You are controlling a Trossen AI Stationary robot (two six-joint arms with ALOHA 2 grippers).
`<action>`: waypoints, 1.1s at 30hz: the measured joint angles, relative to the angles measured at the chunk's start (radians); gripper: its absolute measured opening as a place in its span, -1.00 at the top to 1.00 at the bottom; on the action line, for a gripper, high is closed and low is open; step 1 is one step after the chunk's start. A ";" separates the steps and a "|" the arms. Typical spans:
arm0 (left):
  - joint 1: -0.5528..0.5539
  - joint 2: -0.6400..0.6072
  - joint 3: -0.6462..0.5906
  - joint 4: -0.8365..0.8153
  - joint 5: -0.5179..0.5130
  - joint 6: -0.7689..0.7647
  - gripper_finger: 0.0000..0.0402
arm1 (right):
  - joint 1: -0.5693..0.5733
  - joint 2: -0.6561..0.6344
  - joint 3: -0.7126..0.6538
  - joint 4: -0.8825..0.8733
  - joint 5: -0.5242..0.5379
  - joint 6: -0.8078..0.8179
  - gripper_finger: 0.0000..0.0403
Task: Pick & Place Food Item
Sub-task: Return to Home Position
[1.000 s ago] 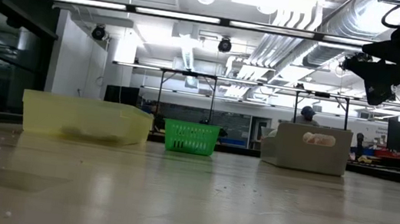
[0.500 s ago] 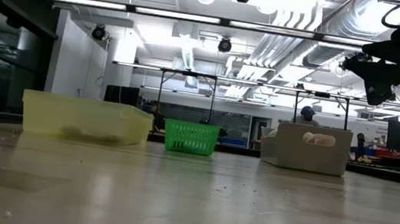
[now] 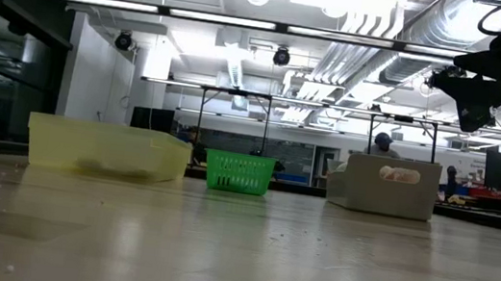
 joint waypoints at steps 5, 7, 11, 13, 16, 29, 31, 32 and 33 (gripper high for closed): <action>0.024 -0.179 -0.185 0.033 0.011 0.000 0.11 | 0.000 0.000 0.000 0.000 0.000 0.000 0.14; 0.032 -0.256 -0.263 0.039 0.009 0.000 0.11 | 0.000 0.000 0.000 0.000 0.000 0.000 0.14; 0.046 -0.408 -0.410 0.063 0.007 -0.001 0.11 | 0.000 0.000 0.000 0.000 0.000 0.000 0.14; 0.055 -0.479 -0.474 0.067 0.002 -0.008 0.11 | 0.000 0.000 0.000 0.000 0.000 0.000 0.14; 0.061 -0.585 -0.557 0.072 -0.004 -0.011 0.11 | 0.000 0.000 0.000 0.000 0.000 0.000 0.14; 0.061 -0.938 -0.818 0.069 -0.060 -0.016 0.11 | 0.000 0.000 0.000 0.000 0.000 0.000 0.14; 0.061 -0.979 -0.848 0.070 -0.060 -0.016 0.11 | 0.000 0.000 0.000 0.000 0.000 0.000 0.14; 0.061 -0.999 -0.862 0.070 -0.060 -0.017 0.11 | 0.000 0.000 0.000 0.000 0.000 0.000 0.14; 0.061 -1.016 -0.876 0.070 -0.060 -0.018 0.11 | 0.000 0.000 0.000 0.000 0.000 0.000 0.14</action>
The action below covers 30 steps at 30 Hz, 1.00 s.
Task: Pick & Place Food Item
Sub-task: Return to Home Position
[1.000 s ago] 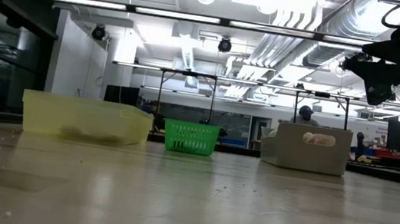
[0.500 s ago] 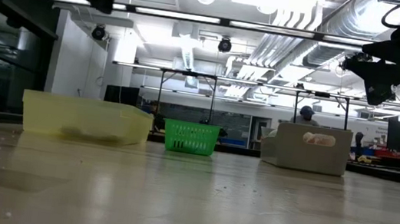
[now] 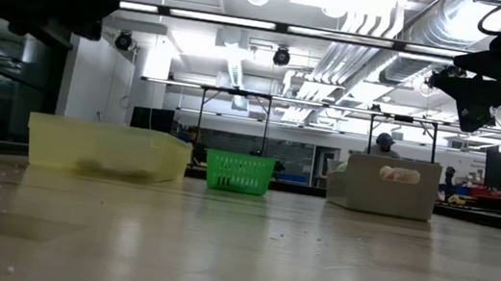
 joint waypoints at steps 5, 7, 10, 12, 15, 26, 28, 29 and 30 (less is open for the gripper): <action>0.000 -0.080 -0.030 -0.023 0.000 -0.005 0.11 | 0.000 0.000 0.000 0.000 0.000 0.000 0.14; 0.000 -0.098 -0.031 -0.058 -0.001 -0.008 0.11 | 0.000 0.000 0.000 0.000 0.000 0.000 0.14; 0.000 -0.127 -0.032 -0.117 -0.013 -0.013 0.11 | 0.000 0.000 0.000 0.000 0.000 0.000 0.14; 0.000 -0.149 -0.033 -0.147 -0.033 -0.027 0.11 | 0.000 0.000 0.000 0.000 0.000 0.000 0.14; 0.000 -0.184 -0.034 -0.203 -0.053 -0.043 0.11 | 0.000 0.000 0.000 0.000 0.000 0.000 0.14; 0.000 -0.403 -0.035 -0.476 -0.075 -0.083 0.11 | 0.000 0.000 0.000 0.000 0.000 0.000 0.14; 0.001 -0.450 -0.035 -0.505 -0.072 -0.091 0.11 | 0.000 0.000 0.000 0.000 0.000 0.000 0.14; 0.001 -0.461 -0.035 -0.505 -0.070 -0.090 0.11 | 0.000 0.000 0.000 0.000 0.000 0.000 0.14; 0.001 -0.467 -0.035 -0.506 -0.064 -0.086 0.11 | 0.000 0.000 0.000 0.000 0.000 0.000 0.14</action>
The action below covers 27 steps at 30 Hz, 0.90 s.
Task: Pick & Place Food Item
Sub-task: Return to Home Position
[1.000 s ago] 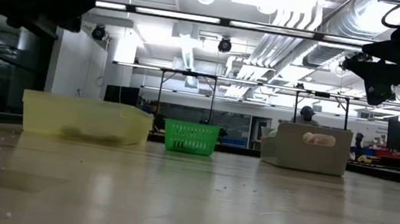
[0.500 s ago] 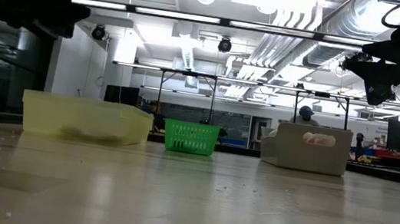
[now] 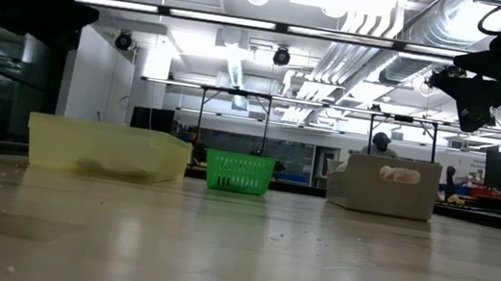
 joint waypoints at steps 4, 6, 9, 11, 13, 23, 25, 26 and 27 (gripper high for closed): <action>0.000 -0.002 0.000 -0.005 0.005 0.006 0.11 | 0.000 0.000 0.000 0.000 0.000 0.000 0.14; 0.000 0.008 0.000 -0.006 0.004 0.006 0.11 | 0.000 0.000 0.000 0.000 0.000 0.000 0.14; 0.000 0.009 0.000 -0.008 0.005 0.003 0.11 | 0.000 0.000 0.000 0.000 0.000 0.000 0.14; 0.000 0.008 0.000 -0.008 0.004 0.000 0.11 | 0.000 0.000 0.000 0.000 0.000 0.000 0.14; 0.000 0.008 0.000 -0.010 0.005 -0.001 0.11 | 0.000 0.000 0.000 0.000 0.000 0.000 0.14; 0.000 0.008 -0.001 0.002 0.003 -0.035 0.11 | 0.000 0.000 0.000 0.000 0.000 0.000 0.14; 0.000 0.009 -0.001 0.020 0.000 -0.035 0.11 | 0.000 0.000 0.000 0.000 0.000 0.000 0.14; 0.000 0.009 -0.001 0.045 0.000 -0.035 0.11 | 0.000 0.000 0.000 0.000 0.000 0.000 0.14; 0.000 0.008 -0.001 0.064 0.000 -0.035 0.11 | 0.000 0.000 0.000 0.000 0.000 0.000 0.14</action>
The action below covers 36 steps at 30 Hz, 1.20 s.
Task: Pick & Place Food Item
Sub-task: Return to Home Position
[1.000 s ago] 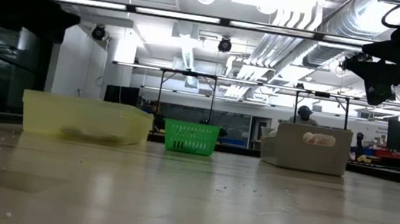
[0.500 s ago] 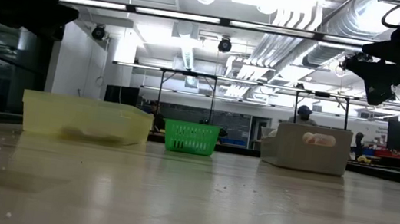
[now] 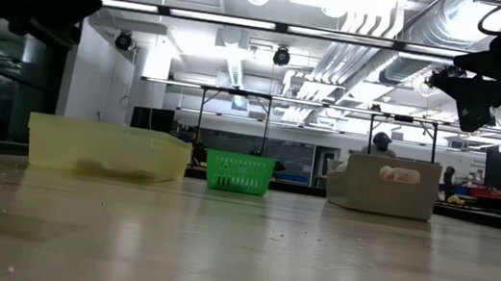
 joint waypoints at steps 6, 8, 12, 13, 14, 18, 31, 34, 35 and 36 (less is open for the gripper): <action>0.000 0.000 0.000 0.056 0.000 0.000 0.11 | 0.000 0.000 0.000 0.000 0.000 0.000 0.14; 0.000 0.000 0.000 0.057 0.000 0.000 0.11 | 0.000 0.000 0.000 0.000 0.000 0.000 0.14; 0.000 0.000 0.000 0.058 0.000 0.000 0.11 | 0.000 0.000 0.000 0.000 0.000 0.000 0.14; 0.000 0.000 0.000 0.058 0.000 0.000 0.11 | 0.000 0.000 0.000 0.000 0.000 0.000 0.14; 0.000 0.000 0.000 0.058 0.001 0.000 0.11 | 0.000 0.000 0.000 0.000 0.000 0.000 0.14; 0.000 0.000 0.000 0.059 0.001 0.000 0.11 | 0.000 0.000 0.000 0.000 0.000 0.000 0.14; 0.000 0.000 0.000 0.061 0.002 0.000 0.11 | 0.000 0.000 0.000 0.000 0.000 0.000 0.14; 0.000 0.000 0.000 0.062 0.002 0.000 0.11 | 0.000 0.000 0.000 0.000 0.000 0.000 0.14; 0.000 0.000 0.000 0.062 0.002 0.000 0.11 | 0.000 0.000 0.000 0.000 0.000 0.000 0.14; 0.000 0.000 0.000 0.062 0.003 0.000 0.11 | 0.000 0.000 0.000 0.000 0.000 0.000 0.14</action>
